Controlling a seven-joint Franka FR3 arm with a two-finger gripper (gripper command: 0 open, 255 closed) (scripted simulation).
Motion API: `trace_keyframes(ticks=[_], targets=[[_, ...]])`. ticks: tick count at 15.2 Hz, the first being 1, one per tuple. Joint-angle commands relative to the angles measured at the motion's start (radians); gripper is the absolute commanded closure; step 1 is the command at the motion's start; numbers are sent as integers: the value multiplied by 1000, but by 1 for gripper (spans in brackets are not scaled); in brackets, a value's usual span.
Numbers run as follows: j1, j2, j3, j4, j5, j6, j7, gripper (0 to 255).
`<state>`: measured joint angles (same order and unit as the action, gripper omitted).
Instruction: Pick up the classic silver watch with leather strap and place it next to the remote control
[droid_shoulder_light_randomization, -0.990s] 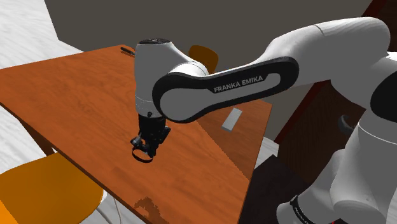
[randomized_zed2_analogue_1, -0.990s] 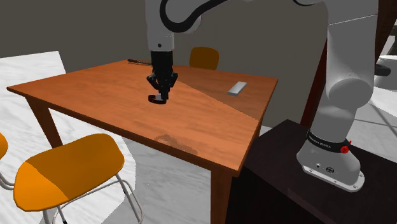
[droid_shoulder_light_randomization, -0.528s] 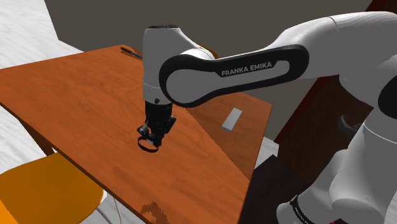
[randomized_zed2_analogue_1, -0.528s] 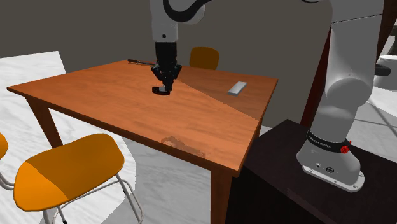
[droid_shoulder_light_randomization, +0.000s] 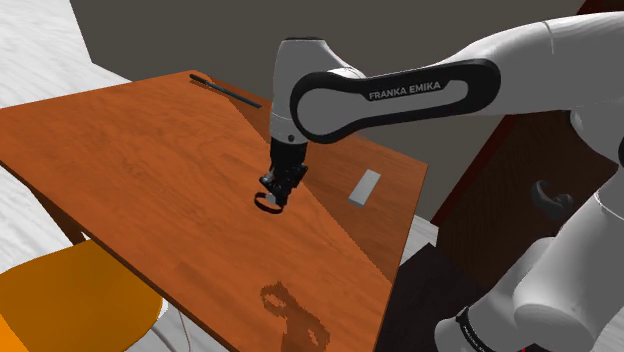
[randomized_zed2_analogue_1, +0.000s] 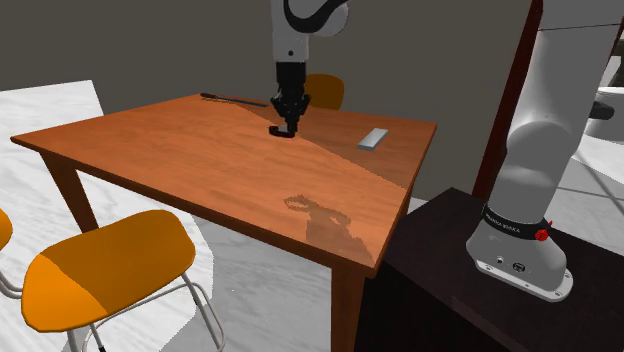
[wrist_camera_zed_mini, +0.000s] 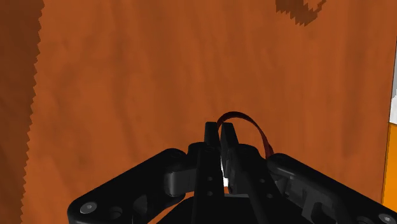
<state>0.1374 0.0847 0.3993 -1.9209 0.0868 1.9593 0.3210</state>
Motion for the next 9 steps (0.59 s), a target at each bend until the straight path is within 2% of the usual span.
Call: trace_keyframes(ticks=[1, 9], targets=[[-28, -23, -21, -24, 9, -3, -54, 255], [-129, -62, -113, -62, 15, -20, -248, 255]])
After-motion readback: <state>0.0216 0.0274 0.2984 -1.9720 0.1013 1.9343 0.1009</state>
